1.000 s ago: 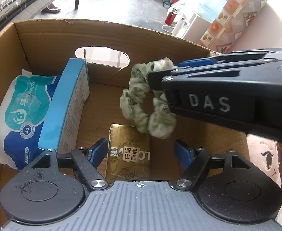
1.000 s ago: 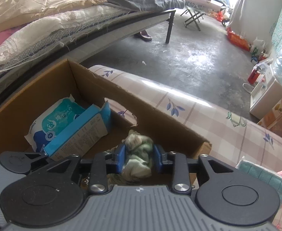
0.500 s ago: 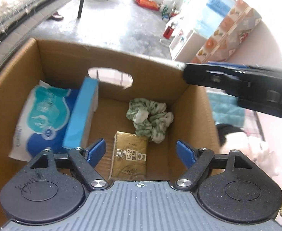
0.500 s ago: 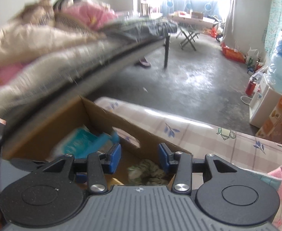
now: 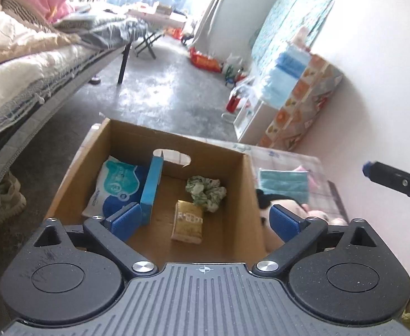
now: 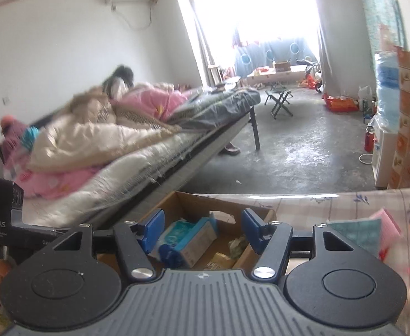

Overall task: Organize soft objects
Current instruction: 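Lower the gold packet into the box and open the left tool while the right tool drops the scrunchie, then reach the left tool toward the pink plush toy while the right tool approaches the white baseball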

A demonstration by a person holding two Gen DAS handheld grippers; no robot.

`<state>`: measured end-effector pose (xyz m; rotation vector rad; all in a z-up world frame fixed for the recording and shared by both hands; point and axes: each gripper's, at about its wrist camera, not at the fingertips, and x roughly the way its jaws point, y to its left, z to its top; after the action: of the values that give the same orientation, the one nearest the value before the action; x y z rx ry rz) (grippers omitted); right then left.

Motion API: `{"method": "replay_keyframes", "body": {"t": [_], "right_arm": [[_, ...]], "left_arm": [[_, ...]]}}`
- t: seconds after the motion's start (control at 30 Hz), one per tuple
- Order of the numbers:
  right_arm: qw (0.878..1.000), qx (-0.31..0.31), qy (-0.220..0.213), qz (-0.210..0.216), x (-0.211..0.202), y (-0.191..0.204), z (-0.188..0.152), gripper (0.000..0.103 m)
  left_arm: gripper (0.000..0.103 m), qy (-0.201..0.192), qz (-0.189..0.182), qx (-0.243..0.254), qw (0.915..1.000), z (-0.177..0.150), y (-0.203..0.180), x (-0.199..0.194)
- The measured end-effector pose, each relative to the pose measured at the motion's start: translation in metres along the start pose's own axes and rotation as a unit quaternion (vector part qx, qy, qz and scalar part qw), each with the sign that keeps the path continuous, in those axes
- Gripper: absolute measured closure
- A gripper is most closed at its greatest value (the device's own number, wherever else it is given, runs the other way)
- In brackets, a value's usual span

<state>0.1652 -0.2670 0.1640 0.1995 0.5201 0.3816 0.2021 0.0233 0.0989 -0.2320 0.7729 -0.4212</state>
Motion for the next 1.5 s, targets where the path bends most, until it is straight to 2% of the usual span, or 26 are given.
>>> {"method": "replay_keyframes", "body": {"t": [0.17,0.33,0.5,0.67,0.8,0.87,0.9,1.0,1.07,1.13,1.27,1.37,1.5], "right_arm": [[0.999,0.026,-0.031,-0.009,-0.068,-0.006,-0.027,0.038],[0.997,0.058,-0.054,-0.025,-0.122,-0.017,-0.06,0.035],[0.992,0.096,-0.071,-0.04,-0.161,-0.037,-0.096,0.035],[0.987,0.134,-0.077,-0.051,-0.175,-0.065,-0.119,0.035],[0.984,0.148,-0.077,-0.058,-0.176,-0.092,-0.118,0.034],[0.984,0.149,-0.078,-0.059,-0.175,-0.106,-0.113,0.028],[0.984,0.152,-0.076,-0.061,-0.173,-0.114,-0.11,0.024],[0.983,0.156,-0.071,-0.062,-0.165,-0.135,-0.097,0.023],[0.983,0.157,-0.066,-0.063,-0.157,-0.148,-0.088,0.022],[0.983,0.159,-0.059,-0.066,-0.149,-0.162,-0.082,0.015],[0.983,0.165,-0.048,-0.064,-0.131,-0.188,-0.066,0.011],[0.984,0.161,-0.039,-0.067,-0.118,-0.207,-0.052,0.007],[0.984,0.164,-0.017,-0.069,-0.093,-0.235,-0.033,0.004]], "left_arm": [[0.0,-0.014,-0.006,0.026,0.9995,-0.028,-0.02,-0.042],[0.0,-0.012,-0.023,0.048,0.9985,-0.056,-0.045,-0.063],[0.0,-0.002,-0.054,0.088,0.9946,-0.085,-0.086,-0.064],[0.0,0.004,-0.095,0.138,0.9859,-0.106,-0.14,-0.049],[0.0,0.002,-0.107,0.169,0.9798,-0.109,-0.185,-0.023],[0.0,0.004,-0.108,0.18,0.9778,-0.105,-0.206,-0.001],[0.0,0.004,-0.111,0.182,0.9771,-0.103,-0.213,0.009],[0.0,0.02,-0.105,0.175,0.9788,-0.092,-0.233,0.05],[0.0,0.031,-0.088,0.174,0.9802,-0.083,-0.243,0.081],[0.0,0.045,-0.071,0.176,0.9807,-0.076,-0.25,0.11],[0.0,0.083,-0.045,0.186,0.978,-0.065,-0.26,0.168],[0.0,0.097,-0.022,0.206,0.9736,-0.061,-0.267,0.202],[0.0,0.111,-0.014,0.237,0.9649,-0.059,-0.272,0.232]]}}
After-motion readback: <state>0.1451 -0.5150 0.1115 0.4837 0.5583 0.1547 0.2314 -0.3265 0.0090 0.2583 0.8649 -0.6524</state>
